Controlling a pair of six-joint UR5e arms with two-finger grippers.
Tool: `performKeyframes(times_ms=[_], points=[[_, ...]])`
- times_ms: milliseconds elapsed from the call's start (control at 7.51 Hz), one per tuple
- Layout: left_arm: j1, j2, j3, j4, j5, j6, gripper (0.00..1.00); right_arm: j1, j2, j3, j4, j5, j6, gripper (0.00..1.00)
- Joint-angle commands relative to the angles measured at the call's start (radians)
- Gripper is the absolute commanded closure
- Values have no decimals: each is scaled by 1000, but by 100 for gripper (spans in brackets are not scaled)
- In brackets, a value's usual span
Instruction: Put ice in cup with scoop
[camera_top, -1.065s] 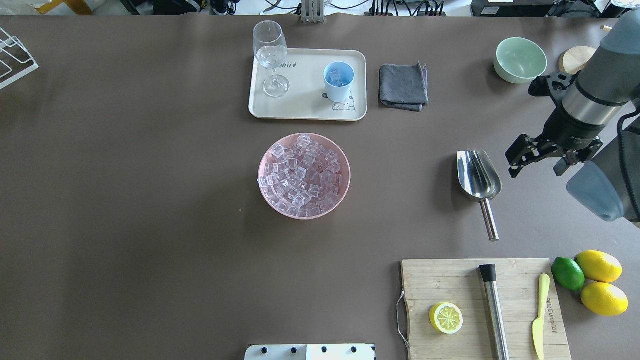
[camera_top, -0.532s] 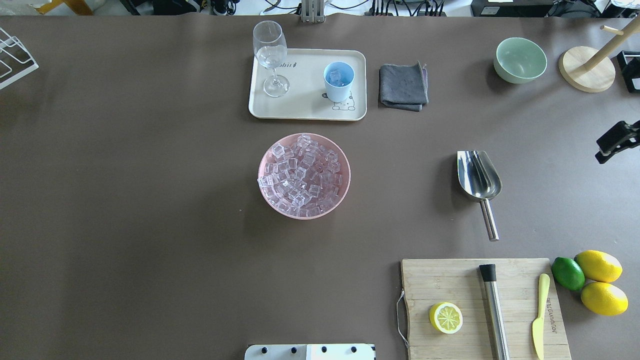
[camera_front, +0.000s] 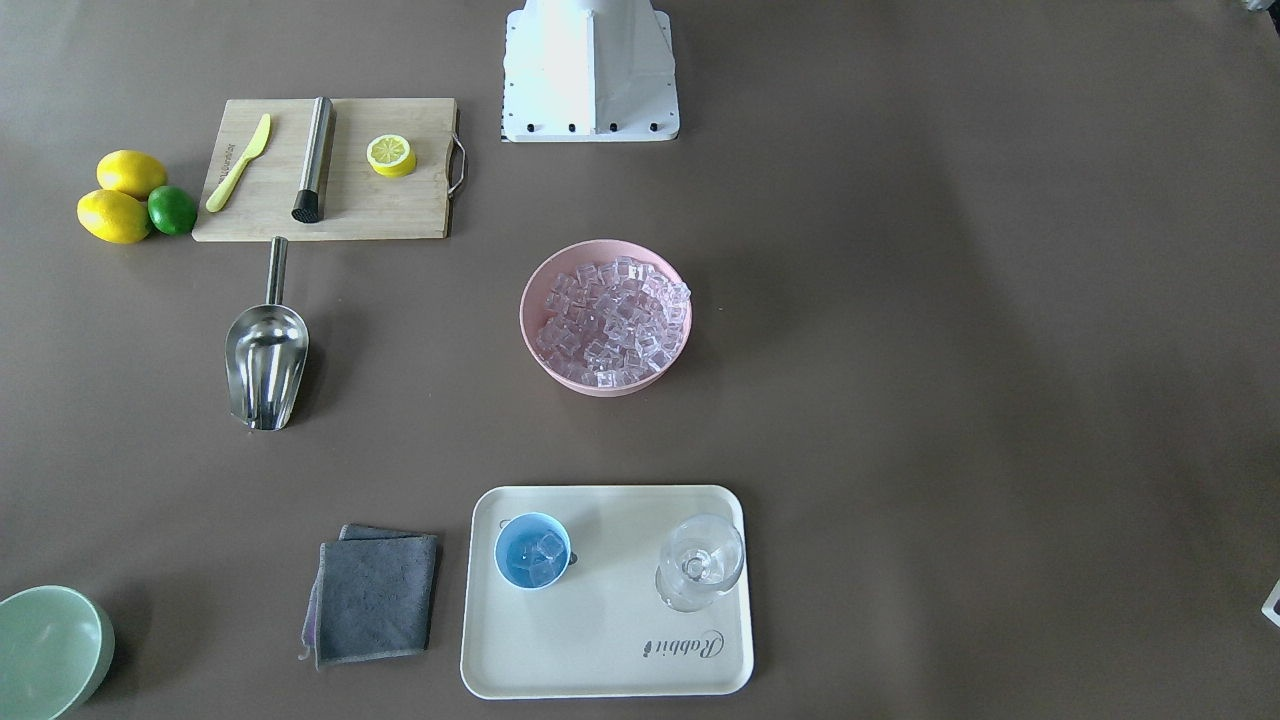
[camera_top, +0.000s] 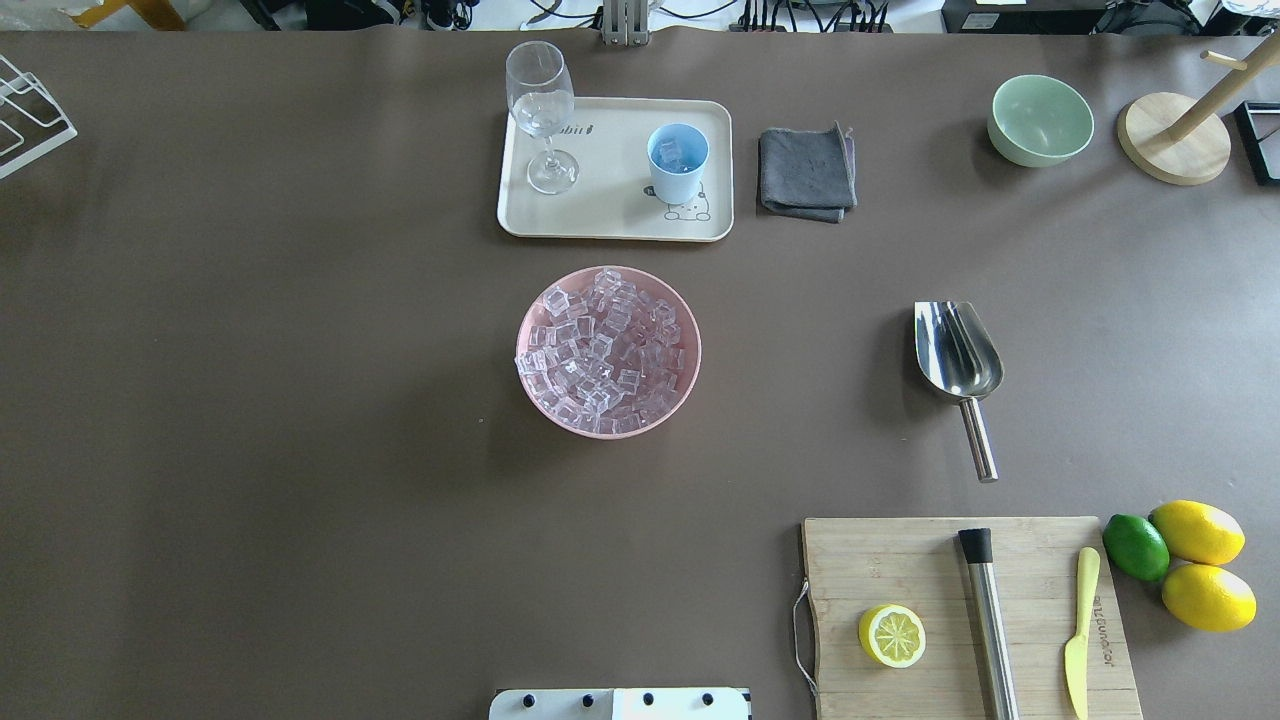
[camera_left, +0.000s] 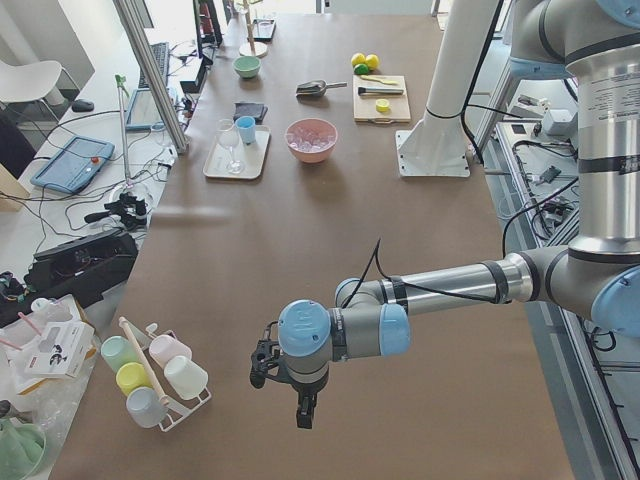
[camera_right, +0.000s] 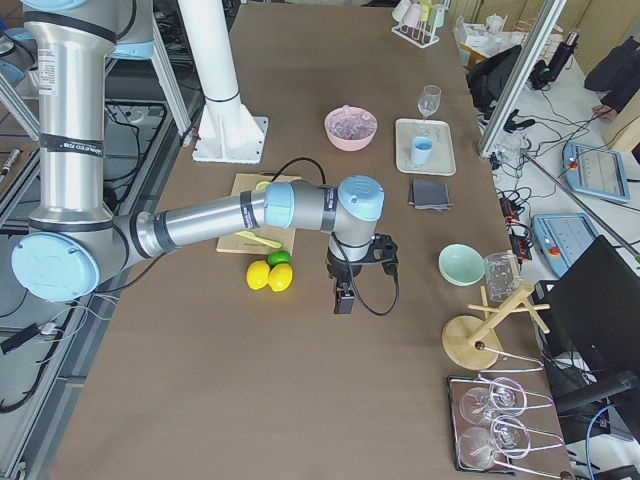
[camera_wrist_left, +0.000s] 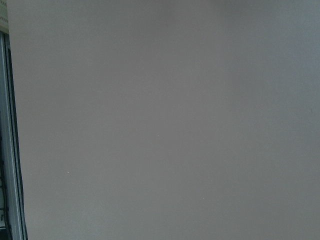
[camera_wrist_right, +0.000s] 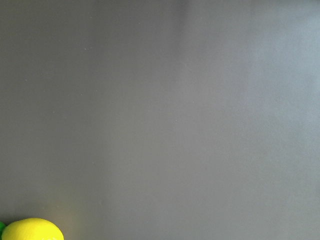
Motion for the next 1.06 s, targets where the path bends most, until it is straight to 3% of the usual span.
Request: performKeyframes(times_ms=[0, 932], points=[[0, 0, 0, 0, 0, 0, 2, 73, -37, -28, 0, 0, -57, 1], [0, 0, 0, 0, 0, 0, 2, 79, -66, -201, 180, 20, -57, 1]])
